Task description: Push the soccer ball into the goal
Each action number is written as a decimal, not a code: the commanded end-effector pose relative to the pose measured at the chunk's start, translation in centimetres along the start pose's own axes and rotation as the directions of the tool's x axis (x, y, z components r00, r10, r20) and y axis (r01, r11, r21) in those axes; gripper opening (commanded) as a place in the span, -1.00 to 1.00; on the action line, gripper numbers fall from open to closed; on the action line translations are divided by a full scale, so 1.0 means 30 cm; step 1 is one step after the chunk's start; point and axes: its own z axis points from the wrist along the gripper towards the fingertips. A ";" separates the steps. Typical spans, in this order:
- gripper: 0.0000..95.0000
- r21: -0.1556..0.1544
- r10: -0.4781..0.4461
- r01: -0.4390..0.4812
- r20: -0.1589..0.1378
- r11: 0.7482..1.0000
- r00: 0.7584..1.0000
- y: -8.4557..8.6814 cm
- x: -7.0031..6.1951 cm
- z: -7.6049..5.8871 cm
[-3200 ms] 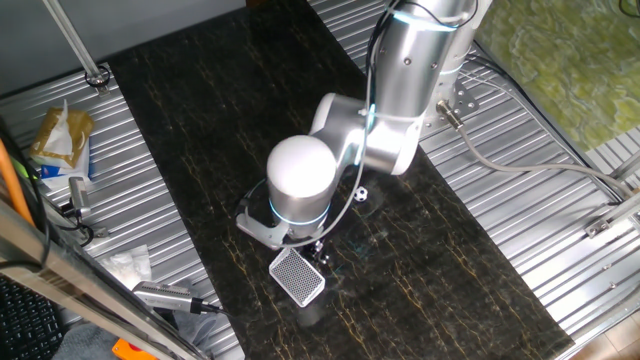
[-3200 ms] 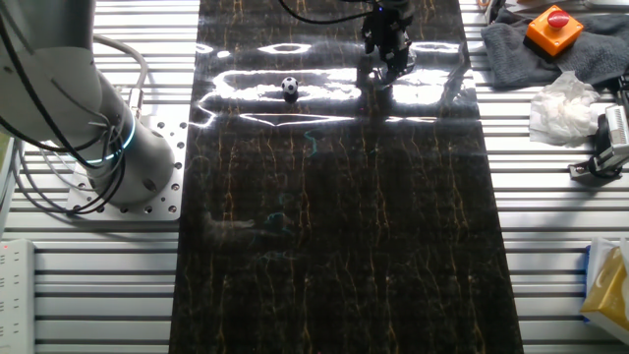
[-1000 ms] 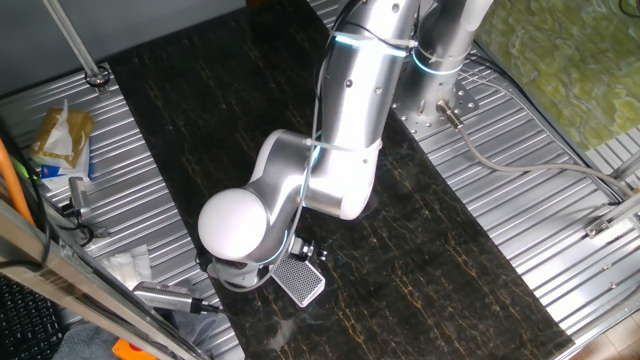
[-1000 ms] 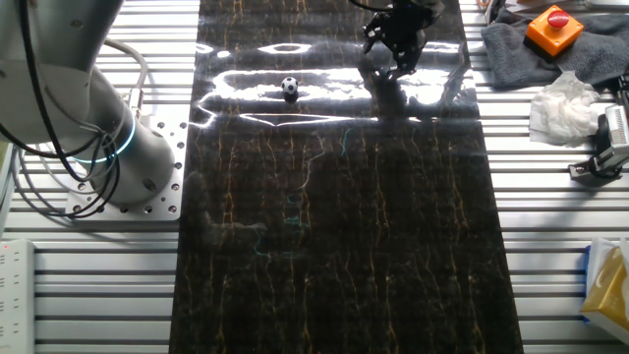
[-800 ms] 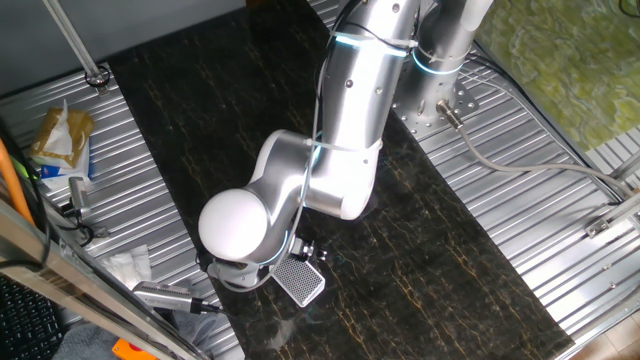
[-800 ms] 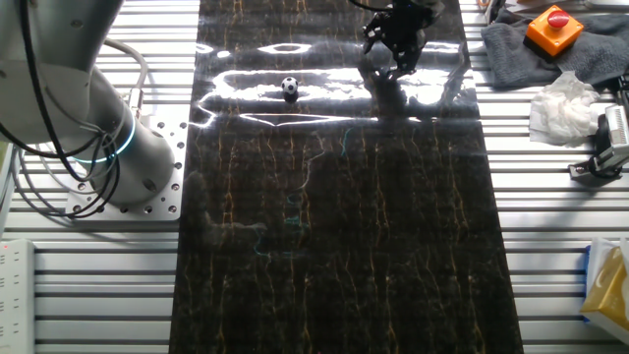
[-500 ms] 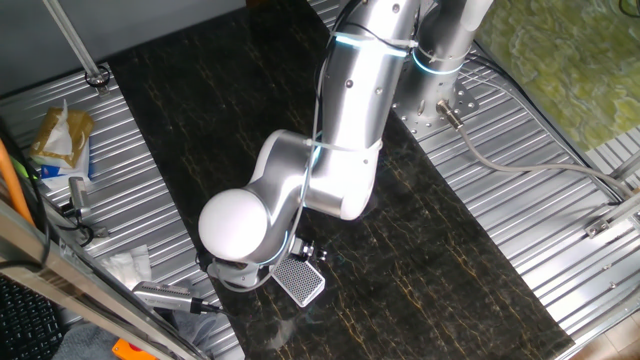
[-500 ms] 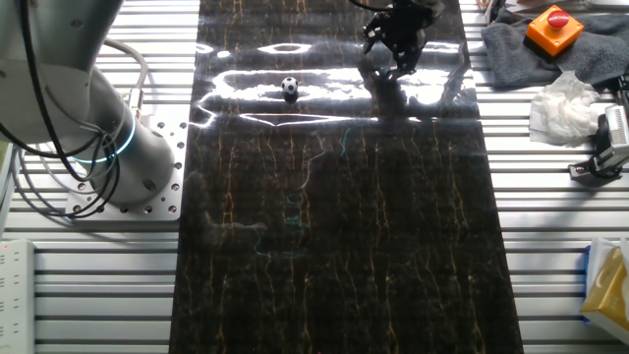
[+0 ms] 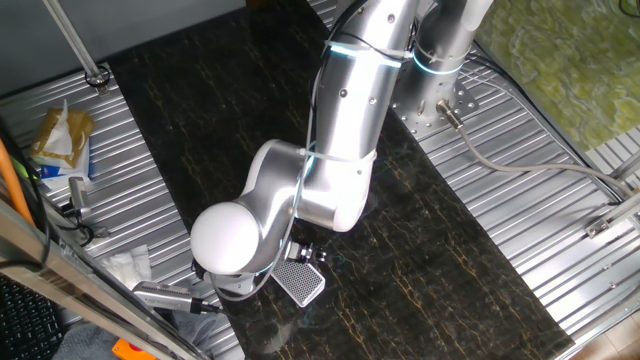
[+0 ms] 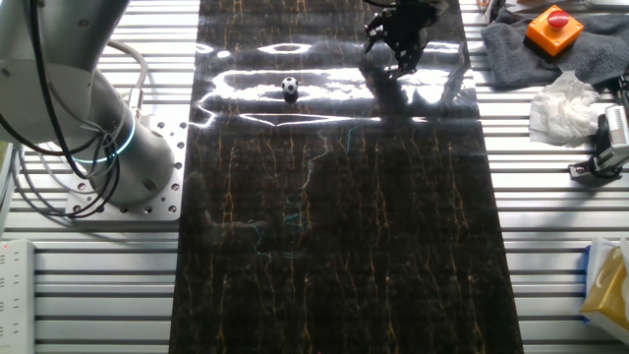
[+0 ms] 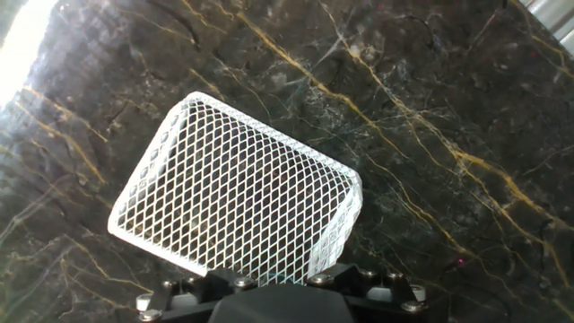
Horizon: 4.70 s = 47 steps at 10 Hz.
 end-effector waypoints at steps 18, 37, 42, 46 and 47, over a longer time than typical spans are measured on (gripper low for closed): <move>0.60 0.093 -0.016 -0.003 0.206 0.996 0.978 -0.001 -0.002 0.004; 0.60 0.065 0.157 -0.179 0.260 0.982 0.953 -0.001 -0.002 0.004; 0.60 0.067 0.165 -0.189 0.262 0.980 0.951 -0.001 -0.002 0.004; 0.60 0.044 0.198 -0.218 0.277 0.975 0.940 -0.001 -0.002 0.004; 0.60 0.044 0.208 -0.229 0.280 0.972 0.937 -0.001 -0.002 0.004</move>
